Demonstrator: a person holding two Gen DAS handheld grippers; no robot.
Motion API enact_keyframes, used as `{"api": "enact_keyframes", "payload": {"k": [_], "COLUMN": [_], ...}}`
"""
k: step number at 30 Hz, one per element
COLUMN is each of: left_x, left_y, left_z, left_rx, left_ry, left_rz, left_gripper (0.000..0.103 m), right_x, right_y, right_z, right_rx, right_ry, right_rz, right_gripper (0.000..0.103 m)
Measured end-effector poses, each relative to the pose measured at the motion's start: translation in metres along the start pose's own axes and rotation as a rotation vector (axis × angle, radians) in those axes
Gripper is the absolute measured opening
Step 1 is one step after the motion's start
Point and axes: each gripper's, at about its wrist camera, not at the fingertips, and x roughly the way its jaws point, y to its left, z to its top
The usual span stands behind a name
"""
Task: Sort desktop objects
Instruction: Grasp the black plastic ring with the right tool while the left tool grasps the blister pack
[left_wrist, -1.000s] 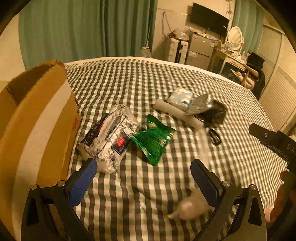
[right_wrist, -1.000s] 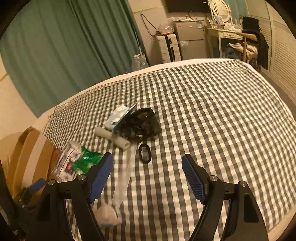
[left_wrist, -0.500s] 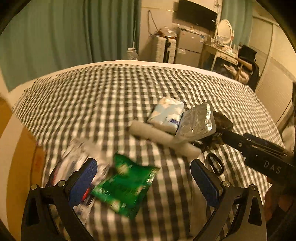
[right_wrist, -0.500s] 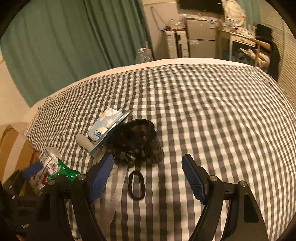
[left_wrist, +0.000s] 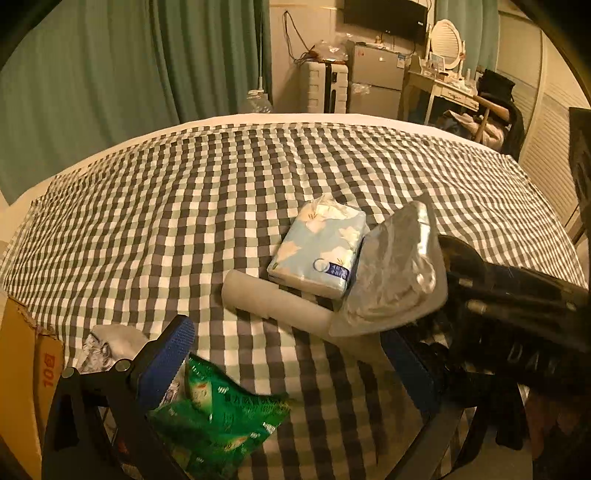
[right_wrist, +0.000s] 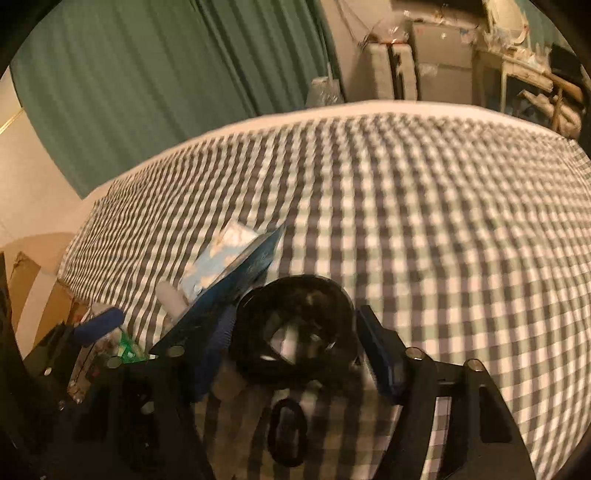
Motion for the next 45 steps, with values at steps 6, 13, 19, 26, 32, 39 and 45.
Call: {"api": "enact_keyframes", "payload": {"k": [6,13,19,26,32,39,45], "left_x": [0.002,0.008,0.027,0.040,0.054,0.049,0.043], "left_y": [-0.012,-0.048,-0.081,-0.121,-0.152,-0.180,-0.195], "left_z": [0.009,0.046,0.071,0.081,0.088,0.078,0.077], "left_rx": [-0.025,0.037,0.133,0.271,0.379,0.487,0.491], "left_ry": [-0.039,-0.082,-0.047,-0.066,-0.064,-0.116,-0.139], "left_rz": [-0.015,0.018,-0.015,0.050,0.072,0.034,0.010], "left_gripper": [0.103,0.099,0.061,0.093,0.093,0.074,0.015], "right_x": [-0.028,-0.049,-0.053,-0.056,-0.063,-0.060,-0.063], "right_y": [-0.020,-0.056,-0.072,-0.095,-0.128,-0.134,-0.143], "right_z": [0.001,-0.008,-0.006,-0.010,-0.014,-0.008,-0.011], "right_rx": [0.081,0.225,0.282,0.380,0.497,0.555,0.589], "right_ry": [-0.053,-0.088,-0.091,-0.077,-0.089,-0.094,-0.109], "right_rz": [-0.024,-0.060,-0.026,-0.010,-0.022,0.013,0.021], "right_gripper": [0.065,0.065,0.065,0.065,0.065,0.066,0.065]}}
